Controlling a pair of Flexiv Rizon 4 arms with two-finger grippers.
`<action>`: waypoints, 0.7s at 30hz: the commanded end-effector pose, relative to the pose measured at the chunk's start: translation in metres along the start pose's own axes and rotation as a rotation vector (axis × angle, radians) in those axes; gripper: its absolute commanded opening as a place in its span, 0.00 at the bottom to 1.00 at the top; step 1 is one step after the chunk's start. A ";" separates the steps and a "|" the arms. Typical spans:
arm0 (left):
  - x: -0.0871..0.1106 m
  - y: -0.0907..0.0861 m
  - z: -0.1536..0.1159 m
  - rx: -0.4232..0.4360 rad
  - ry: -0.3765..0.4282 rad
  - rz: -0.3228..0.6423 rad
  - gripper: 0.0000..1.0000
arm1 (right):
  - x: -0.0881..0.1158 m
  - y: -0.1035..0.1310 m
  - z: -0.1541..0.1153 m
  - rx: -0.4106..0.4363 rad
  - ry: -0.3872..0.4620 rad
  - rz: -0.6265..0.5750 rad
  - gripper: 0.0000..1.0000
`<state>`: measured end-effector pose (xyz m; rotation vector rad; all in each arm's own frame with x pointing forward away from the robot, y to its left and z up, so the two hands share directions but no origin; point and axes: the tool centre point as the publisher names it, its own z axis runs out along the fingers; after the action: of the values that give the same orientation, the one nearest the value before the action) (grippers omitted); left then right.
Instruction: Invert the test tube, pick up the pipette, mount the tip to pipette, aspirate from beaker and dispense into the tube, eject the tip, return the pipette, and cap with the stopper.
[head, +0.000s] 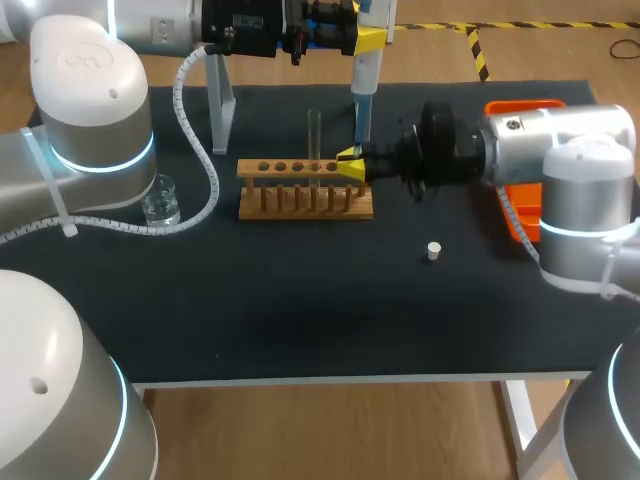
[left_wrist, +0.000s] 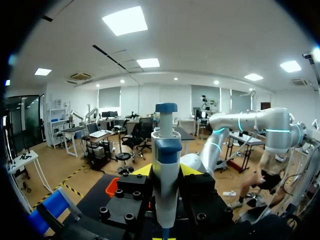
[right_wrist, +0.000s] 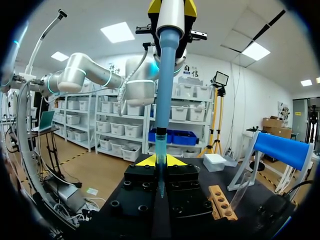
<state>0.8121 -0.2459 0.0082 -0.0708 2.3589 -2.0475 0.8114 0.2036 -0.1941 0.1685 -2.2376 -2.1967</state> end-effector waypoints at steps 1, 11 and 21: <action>-0.001 0.001 0.000 -0.003 0.003 -0.001 0.00 | 0.003 0.001 0.002 -0.010 -0.012 0.002 0.00; -0.001 0.001 0.000 -0.003 0.003 -0.001 0.00 | 0.003 0.001 0.001 -0.047 -0.040 0.031 0.00; -0.001 0.001 0.000 -0.003 0.003 -0.001 0.00 | 0.003 0.006 0.000 -0.052 -0.046 0.034 0.00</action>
<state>0.8120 -0.2460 0.0083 -0.0707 2.3593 -2.0470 0.8101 0.2035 -0.1923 0.0841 -2.1822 -2.2600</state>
